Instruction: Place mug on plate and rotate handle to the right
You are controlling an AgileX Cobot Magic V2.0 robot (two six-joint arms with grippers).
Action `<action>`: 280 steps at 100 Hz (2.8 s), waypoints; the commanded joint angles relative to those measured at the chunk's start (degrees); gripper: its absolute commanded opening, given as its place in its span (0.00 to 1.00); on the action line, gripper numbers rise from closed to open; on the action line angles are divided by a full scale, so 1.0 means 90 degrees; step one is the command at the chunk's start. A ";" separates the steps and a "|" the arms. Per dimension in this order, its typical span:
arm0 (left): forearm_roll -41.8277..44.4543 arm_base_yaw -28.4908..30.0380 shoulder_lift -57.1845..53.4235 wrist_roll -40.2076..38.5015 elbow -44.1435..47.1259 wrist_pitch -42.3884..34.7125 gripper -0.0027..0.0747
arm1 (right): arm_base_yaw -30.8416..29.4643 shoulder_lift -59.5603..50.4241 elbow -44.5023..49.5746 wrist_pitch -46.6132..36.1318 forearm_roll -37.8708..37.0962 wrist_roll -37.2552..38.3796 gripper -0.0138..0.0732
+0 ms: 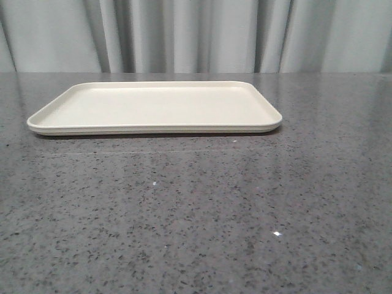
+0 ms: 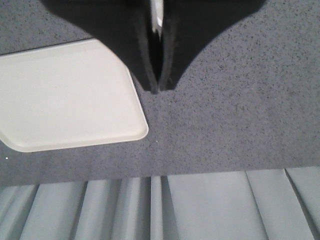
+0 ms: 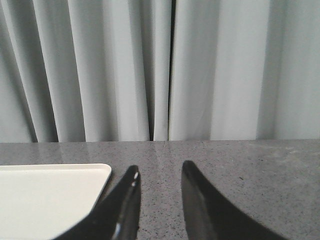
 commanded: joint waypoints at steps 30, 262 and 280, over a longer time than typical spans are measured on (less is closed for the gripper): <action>-0.1189 0.0010 0.0476 0.0574 -0.0237 -0.0032 0.01 | -0.0037 0.0123 -0.0215 -0.0560 -0.0050 -0.0039 0.43; 0.2200 0.0010 0.1651 -0.0825 -0.1905 0.3084 0.47 | -0.0037 0.0123 -0.0209 -0.0517 -0.0050 -0.0039 0.43; 0.2205 0.0010 0.1851 -0.0825 -0.1905 0.3146 0.47 | -0.0037 0.0123 -0.0209 -0.0484 -0.0050 -0.0039 0.43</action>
